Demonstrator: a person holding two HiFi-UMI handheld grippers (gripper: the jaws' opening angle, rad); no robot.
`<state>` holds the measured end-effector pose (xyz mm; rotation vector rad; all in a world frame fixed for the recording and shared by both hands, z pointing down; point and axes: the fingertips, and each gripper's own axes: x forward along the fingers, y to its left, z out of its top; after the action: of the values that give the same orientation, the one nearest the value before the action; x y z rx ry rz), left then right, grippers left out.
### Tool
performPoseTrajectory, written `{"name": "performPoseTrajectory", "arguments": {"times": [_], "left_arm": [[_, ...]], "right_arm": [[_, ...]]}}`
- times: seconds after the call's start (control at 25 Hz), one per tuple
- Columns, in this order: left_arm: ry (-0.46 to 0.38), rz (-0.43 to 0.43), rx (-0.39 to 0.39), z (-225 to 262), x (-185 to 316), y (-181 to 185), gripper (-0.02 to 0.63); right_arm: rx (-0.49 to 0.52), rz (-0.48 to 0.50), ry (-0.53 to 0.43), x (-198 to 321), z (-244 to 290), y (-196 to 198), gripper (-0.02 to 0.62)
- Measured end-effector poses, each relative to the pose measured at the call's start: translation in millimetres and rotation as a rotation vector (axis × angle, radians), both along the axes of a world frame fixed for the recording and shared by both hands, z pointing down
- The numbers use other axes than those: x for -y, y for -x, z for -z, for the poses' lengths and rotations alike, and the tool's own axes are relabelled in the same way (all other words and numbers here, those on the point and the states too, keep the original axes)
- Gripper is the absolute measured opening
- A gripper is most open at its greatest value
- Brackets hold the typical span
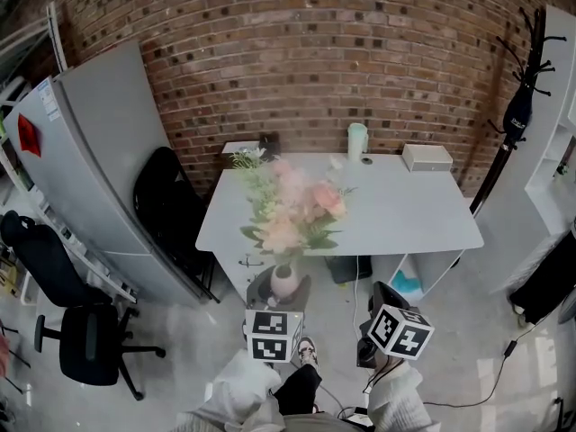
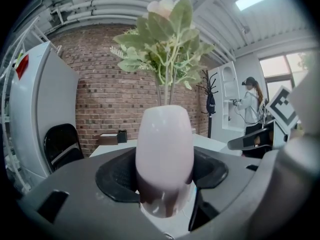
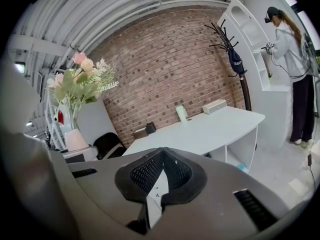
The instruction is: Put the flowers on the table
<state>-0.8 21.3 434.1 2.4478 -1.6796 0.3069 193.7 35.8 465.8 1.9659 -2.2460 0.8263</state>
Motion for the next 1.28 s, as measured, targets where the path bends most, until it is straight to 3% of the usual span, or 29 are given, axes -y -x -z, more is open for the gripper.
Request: {"name": "performPoseTrajectory", "arguments": {"times": [0.44, 1.28], "left_arm": [[-0.024, 0.009, -0.001, -0.9, 81.7, 5.2, 0.284], [-0.025, 0.023, -0.011, 1.1, 297.9, 25.8, 0.284]], "right_arm": [[-0.009, 0.027, -0.019, 89.0, 1.8, 8.3, 0.023], [-0.079, 0.093, -0.056, 312.1, 26.1, 39.7, 0.023]]}}
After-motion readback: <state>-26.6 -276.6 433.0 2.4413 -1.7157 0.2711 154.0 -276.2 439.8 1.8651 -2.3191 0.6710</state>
